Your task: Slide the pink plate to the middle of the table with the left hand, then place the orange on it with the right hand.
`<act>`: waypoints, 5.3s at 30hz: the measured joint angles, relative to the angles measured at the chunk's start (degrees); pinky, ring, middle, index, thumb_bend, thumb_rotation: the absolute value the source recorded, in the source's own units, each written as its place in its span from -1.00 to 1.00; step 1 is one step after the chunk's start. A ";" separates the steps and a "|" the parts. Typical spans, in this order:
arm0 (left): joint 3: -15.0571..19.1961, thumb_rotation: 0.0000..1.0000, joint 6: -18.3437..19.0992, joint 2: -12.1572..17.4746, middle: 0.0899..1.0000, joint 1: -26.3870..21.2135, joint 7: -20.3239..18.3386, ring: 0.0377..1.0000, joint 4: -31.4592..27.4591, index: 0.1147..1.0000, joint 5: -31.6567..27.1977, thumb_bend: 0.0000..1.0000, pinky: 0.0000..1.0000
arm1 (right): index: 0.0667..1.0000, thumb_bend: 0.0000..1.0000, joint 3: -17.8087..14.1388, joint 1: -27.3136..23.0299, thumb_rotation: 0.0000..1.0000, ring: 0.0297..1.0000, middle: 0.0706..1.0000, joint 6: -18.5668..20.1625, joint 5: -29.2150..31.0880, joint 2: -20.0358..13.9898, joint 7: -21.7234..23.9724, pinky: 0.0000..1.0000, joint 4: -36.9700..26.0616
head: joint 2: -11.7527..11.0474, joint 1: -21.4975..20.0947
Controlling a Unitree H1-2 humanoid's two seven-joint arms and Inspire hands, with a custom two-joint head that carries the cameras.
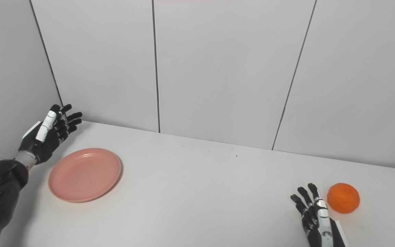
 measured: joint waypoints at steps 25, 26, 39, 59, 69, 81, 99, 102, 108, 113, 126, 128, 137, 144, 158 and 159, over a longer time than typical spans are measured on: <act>1.41 0.55 -8.11 1.04 0.61 -2.60 -1.33 0.73 16.51 0.84 -0.28 0.82 0.80 | 1.00 0.38 -1.09 0.49 0.95 0.76 0.84 0.04 1.88 -0.27 0.37 1.00 -1.00 | 0.79 1.93; 1.46 0.55 -8.11 1.05 0.58 -2.60 -1.20 0.71 16.51 0.84 -0.28 0.82 0.73 | 1.00 0.37 -1.09 0.52 0.97 0.75 0.84 0.04 1.88 -0.29 0.37 1.00 -1.04 | 0.70 2.02; 1.91 0.56 -10.33 0.51 0.58 -1.93 -1.51 0.65 17.13 0.81 -0.36 0.86 0.49 | 1.00 0.39 -1.16 0.81 0.95 0.74 0.83 0.12 1.88 -0.49 0.25 1.00 -1.37 | 0.88 1.76; -0.56 0.73 -8.27 -5.23 0.67 4.85 -3.21 0.68 1.55 0.88 -0.04 0.60 0.62 | 0.99 0.46 -1.16 0.81 0.90 0.71 0.83 0.41 2.05 -0.45 0.24 1.00 -1.51 | 1.32 1.14; -3.75 0.66 0.81 -7.76 0.68 8.56 4.76 0.60 -12.56 0.90 3.72 0.57 0.58 | 0.98 0.45 -1.17 1.09 0.90 0.70 0.81 0.41 2.04 -0.45 0.24 1.00 -1.87 | 1.58 0.53; -5.47 0.68 4.25 -9.52 0.60 9.26 6.69 0.63 -17.35 0.91 4.88 0.72 0.74 | 0.98 0.36 -0.71 1.28 0.95 0.70 0.82 0.39 0.85 -0.22 -0.31 0.99 -2.23 | 2.02 -3.07; -5.32 0.65 8.34 -15.03 0.57 10.18 10.07 0.63 -24.32 0.86 4.53 0.70 0.73 | 0.96 0.35 1.61 3.24 0.93 0.66 0.77 1.09 -2.79 2.36 -4.28 0.91 -5.82 | 3.25 -10.89; -5.20 0.67 9.62 -16.30 0.54 10.84 12.38 0.62 -26.60 0.87 4.82 0.70 0.78 | 0.94 0.37 1.88 3.52 0.91 0.64 0.76 1.72 -3.22 3.14 -5.40 0.89 -6.58 | 3.51 -12.12; -6.37 0.71 9.61 -16.54 0.58 11.78 11.80 0.72 -28.02 0.90 5.23 0.69 0.92 | 0.92 0.31 2.94 4.24 0.95 0.62 0.74 2.68 -4.19 4.69 -6.96 0.83 -7.86 | 3.95 -17.73; -7.41 0.74 9.58 -16.00 0.61 12.19 10.22 0.73 -28.47 0.89 5.61 0.63 0.94 | 0.89 0.34 3.98 4.22 0.90 0.59 0.72 2.65 -5.84 6.22 -8.49 0.82 -8.16 | 4.13 -19.07; -9.36 0.76 10.24 -19.38 0.73 12.83 12.67 0.78 -32.45 0.91 8.52 0.60 1.00 | 0.87 0.46 4.90 4.12 0.85 0.56 0.66 2.62 -8.26 8.00 -10.15 0.76 -8.37 | 4.22 -23.11; -9.41 0.75 10.73 -19.54 0.77 12.78 13.34 0.80 -32.41 0.90 8.57 0.63 1.00 | 0.87 0.46 5.26 4.13 0.84 0.57 0.67 2.62 -8.57 8.33 -10.55 0.77 -8.49 | 4.22 -23.64; -9.45 0.65 11.09 -21.46 0.77 10.53 14.67 0.81 -32.28 0.87 8.56 0.75 1.00 | 0.88 0.46 6.00 4.08 0.83 0.58 0.69 2.62 -9.44 9.14 -11.00 0.81 -8.50 | 4.13 -25.22; -9.45 0.69 14.83 -24.68 0.75 9.71 17.82 0.78 -35.69 0.84 8.57 0.77 1.00 | 0.88 0.47 6.04 4.08 0.84 0.57 0.68 2.63 -9.63 9.27 -11.08 0.80 -8.50 | 4.13 -25.31; -10.30 0.69 16.29 -26.89 0.77 8.20 18.35 0.83 -36.37 0.87 8.73 0.67 0.94 | 0.89 0.45 6.14 4.10 0.85 0.58 0.69 2.67 -9.62 9.55 -11.15 0.81 -8.62 | 4.04 -24.87; -10.27 0.69 16.28 -26.88 0.78 8.15 18.37 0.84 -36.37 0.88 8.72 0.67 0.95 | 0.89 0.44 6.13 4.10 0.86 0.58 0.69 2.66 -9.61 9.55 -11.14 0.81 -8.62 | 3.87 -24.61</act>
